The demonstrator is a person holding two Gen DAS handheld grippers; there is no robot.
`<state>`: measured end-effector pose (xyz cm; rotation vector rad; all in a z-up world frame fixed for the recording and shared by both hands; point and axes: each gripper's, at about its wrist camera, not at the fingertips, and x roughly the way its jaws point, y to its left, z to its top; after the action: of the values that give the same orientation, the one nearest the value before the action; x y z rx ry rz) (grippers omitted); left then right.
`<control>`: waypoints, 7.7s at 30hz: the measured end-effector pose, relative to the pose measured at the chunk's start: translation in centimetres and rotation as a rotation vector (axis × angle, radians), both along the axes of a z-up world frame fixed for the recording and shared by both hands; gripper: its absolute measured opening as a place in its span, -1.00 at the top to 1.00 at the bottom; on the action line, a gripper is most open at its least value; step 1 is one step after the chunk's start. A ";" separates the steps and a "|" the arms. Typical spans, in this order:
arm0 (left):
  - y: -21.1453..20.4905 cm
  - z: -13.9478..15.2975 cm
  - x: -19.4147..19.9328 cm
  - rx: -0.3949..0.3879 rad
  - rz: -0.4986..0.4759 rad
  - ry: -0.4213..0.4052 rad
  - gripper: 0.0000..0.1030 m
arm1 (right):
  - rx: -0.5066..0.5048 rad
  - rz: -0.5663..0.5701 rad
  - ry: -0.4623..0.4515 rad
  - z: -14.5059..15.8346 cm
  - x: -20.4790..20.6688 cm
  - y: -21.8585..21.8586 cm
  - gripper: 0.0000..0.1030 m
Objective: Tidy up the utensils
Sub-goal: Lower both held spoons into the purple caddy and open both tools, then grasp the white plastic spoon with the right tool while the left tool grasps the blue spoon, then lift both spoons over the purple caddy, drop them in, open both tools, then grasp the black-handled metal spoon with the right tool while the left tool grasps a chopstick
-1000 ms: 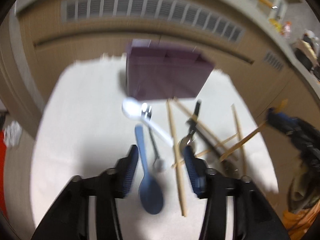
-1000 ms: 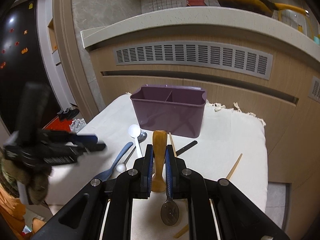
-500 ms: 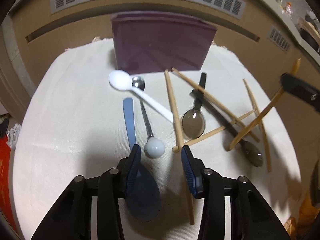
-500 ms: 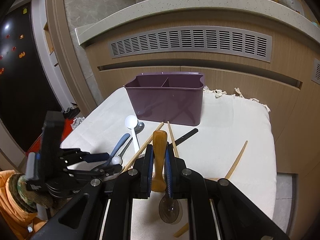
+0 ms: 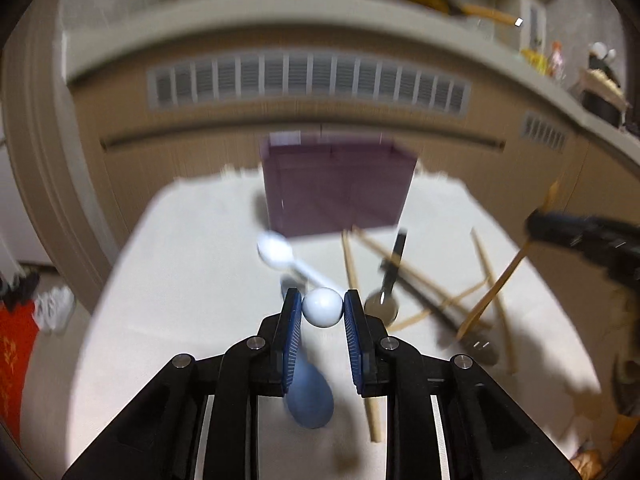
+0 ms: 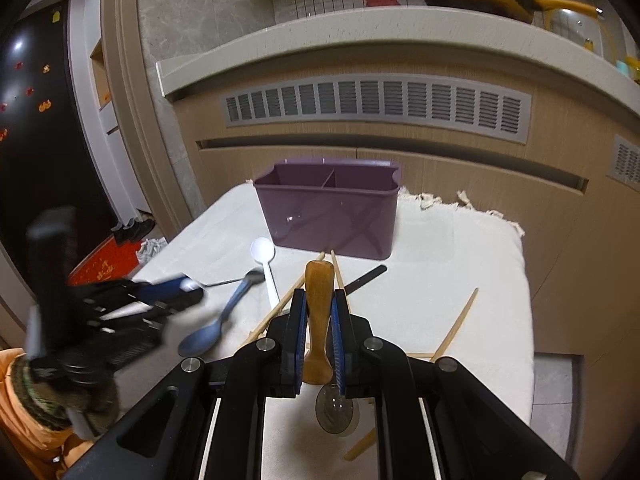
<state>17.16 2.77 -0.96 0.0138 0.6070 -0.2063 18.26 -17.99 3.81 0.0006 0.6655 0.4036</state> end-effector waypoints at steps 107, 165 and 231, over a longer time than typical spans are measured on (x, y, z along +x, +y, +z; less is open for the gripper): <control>5.7 -5.4 3.1 -0.152 -0.039 0.254 -0.59 | -0.145 0.207 0.097 0.4 9.6 9.4 0.84; -0.8 19.8 8.2 -0.075 -0.087 -0.374 0.79 | 0.173 0.029 -0.360 14.9 9.6 -0.5 0.84; -1.9 -4.4 3.5 0.028 -0.168 0.253 -0.46 | -0.223 0.108 0.226 -9.3 6.0 3.1 0.49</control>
<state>20.61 0.84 -5.31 0.0661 0.8621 -0.3655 24.31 -14.86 -5.49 -0.2050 0.9336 0.4352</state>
